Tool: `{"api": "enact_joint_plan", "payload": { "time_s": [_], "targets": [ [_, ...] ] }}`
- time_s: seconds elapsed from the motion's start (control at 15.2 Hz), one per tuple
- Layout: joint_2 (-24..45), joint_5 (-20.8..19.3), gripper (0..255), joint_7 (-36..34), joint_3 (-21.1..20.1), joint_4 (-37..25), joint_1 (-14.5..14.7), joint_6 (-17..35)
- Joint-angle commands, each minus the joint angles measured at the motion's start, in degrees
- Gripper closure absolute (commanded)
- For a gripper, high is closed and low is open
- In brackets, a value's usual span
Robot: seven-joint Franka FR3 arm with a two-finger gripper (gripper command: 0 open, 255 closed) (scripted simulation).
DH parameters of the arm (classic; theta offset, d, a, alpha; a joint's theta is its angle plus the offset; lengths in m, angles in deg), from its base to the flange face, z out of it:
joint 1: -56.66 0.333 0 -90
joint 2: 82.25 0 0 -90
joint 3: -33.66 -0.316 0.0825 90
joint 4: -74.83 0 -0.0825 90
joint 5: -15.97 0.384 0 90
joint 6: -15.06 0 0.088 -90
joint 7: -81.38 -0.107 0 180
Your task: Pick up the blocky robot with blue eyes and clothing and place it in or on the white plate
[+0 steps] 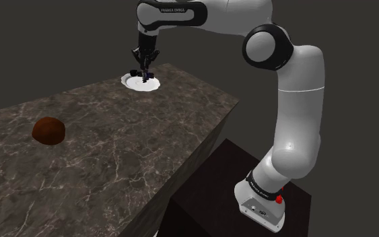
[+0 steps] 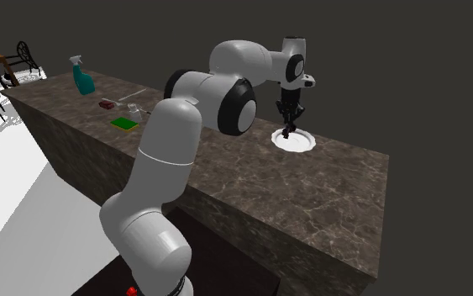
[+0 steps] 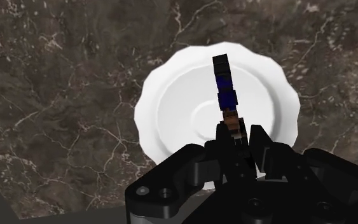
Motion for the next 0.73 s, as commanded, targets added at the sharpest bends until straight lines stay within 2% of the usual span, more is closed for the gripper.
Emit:
{"api": "enact_joint_plan", "payload": {
  "time_s": [0.0, 0.33, 0.66],
  "targets": [
    [0.20, -0.08, 255, -0.16, 0.02, 1.18, 0.02, 1.40],
    [0.92, -0.28, 255, -0.47, 0.12, 4.30, -0.06, 5.22],
    [0.92, -0.29, 255, -0.48, 0.10, 4.30, -0.07, 5.22]
  ]
}}
